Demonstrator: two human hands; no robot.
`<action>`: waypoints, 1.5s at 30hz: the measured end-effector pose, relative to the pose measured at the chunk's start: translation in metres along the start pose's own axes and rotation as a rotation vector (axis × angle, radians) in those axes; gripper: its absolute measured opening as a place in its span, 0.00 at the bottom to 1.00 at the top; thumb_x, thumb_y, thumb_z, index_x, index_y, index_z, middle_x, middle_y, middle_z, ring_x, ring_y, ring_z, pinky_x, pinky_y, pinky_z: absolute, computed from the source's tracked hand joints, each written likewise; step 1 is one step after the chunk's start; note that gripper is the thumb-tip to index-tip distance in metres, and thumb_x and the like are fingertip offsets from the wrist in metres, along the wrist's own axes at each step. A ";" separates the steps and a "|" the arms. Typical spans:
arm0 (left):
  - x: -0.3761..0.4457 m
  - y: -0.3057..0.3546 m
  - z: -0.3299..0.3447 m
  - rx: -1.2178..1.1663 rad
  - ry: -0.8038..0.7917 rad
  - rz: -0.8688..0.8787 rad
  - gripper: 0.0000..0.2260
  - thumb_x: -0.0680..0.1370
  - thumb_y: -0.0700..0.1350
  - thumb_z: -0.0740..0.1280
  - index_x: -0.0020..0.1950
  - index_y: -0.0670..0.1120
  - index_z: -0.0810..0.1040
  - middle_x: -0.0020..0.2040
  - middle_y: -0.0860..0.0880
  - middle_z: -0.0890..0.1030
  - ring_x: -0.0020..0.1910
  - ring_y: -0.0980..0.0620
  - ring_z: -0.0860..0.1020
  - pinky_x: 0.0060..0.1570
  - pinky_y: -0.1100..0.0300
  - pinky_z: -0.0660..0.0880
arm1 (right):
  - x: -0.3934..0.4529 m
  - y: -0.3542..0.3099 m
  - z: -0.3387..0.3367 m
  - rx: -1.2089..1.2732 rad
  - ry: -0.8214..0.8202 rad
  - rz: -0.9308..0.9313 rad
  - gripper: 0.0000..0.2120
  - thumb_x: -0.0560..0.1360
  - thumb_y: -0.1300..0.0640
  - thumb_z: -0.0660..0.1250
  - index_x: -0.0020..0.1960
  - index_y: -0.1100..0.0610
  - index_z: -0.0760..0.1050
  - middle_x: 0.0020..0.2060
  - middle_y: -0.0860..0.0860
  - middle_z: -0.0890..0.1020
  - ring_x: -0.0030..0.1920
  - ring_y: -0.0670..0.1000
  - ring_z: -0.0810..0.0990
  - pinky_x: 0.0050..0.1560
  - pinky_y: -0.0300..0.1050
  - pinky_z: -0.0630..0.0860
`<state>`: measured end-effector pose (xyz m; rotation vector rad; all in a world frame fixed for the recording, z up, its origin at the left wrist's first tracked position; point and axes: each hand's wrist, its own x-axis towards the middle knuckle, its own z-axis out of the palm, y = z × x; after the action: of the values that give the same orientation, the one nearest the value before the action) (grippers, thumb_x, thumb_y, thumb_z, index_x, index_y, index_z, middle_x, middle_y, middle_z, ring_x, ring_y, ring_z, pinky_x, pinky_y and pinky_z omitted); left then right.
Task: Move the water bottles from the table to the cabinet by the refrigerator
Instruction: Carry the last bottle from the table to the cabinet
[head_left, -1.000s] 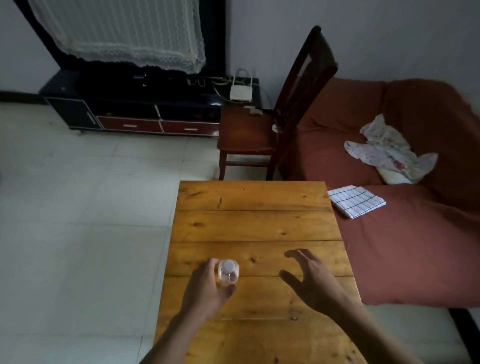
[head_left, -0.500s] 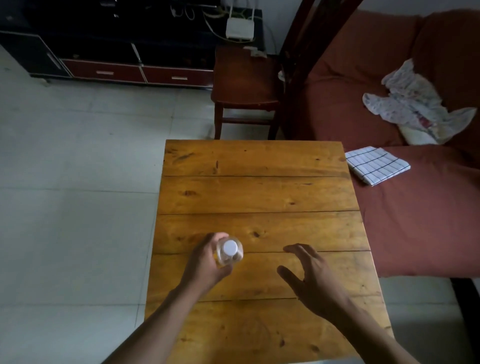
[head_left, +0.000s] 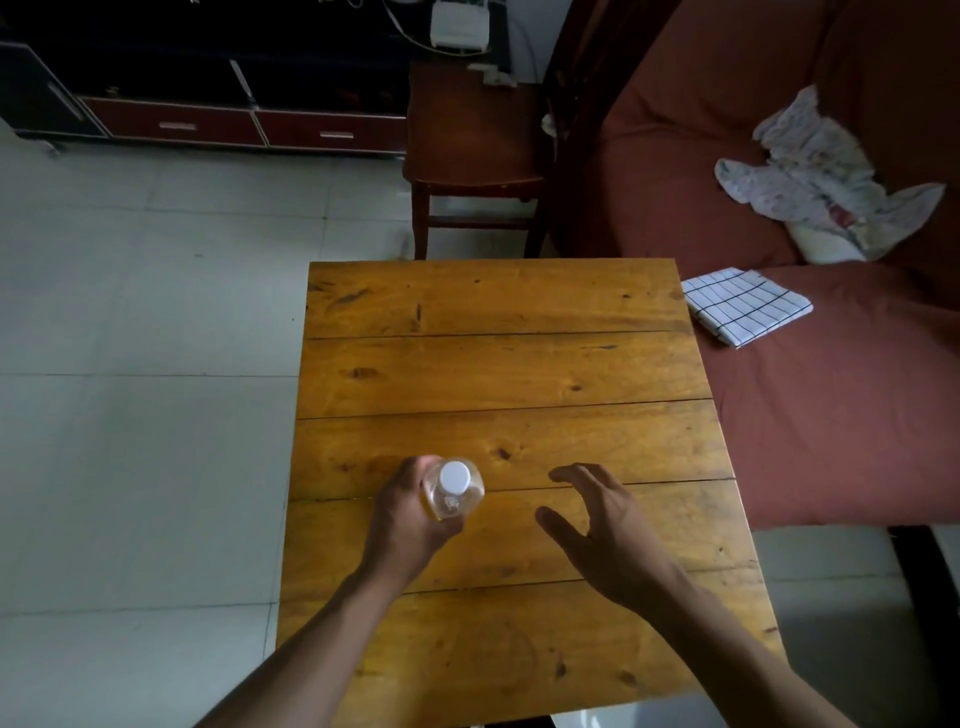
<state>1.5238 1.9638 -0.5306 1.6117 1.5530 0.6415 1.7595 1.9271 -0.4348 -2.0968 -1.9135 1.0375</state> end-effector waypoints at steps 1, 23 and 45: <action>0.000 0.005 -0.004 0.000 0.006 0.010 0.28 0.62 0.44 0.83 0.60 0.48 0.77 0.50 0.55 0.79 0.48 0.55 0.78 0.42 0.72 0.71 | 0.000 -0.002 -0.004 0.001 0.011 -0.003 0.27 0.77 0.37 0.61 0.72 0.48 0.66 0.71 0.49 0.70 0.66 0.49 0.72 0.60 0.45 0.76; -0.022 0.235 -0.170 -0.045 0.227 0.307 0.26 0.63 0.66 0.77 0.57 0.60 0.76 0.50 0.65 0.80 0.51 0.64 0.77 0.41 0.70 0.75 | -0.066 -0.083 -0.172 0.060 0.198 -0.123 0.25 0.78 0.39 0.62 0.70 0.50 0.69 0.67 0.49 0.73 0.52 0.45 0.76 0.47 0.37 0.72; -0.017 0.359 -0.266 -0.172 0.284 0.579 0.21 0.63 0.61 0.78 0.49 0.53 0.80 0.44 0.63 0.83 0.43 0.62 0.81 0.38 0.72 0.74 | -0.088 -0.183 -0.195 1.213 -0.031 -0.008 0.28 0.74 0.37 0.60 0.62 0.57 0.77 0.57 0.57 0.84 0.58 0.55 0.83 0.60 0.55 0.79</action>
<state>1.5154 2.0216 -0.0869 1.9027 1.1639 1.3255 1.7170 1.9501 -0.1574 -1.3132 -0.8152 1.6218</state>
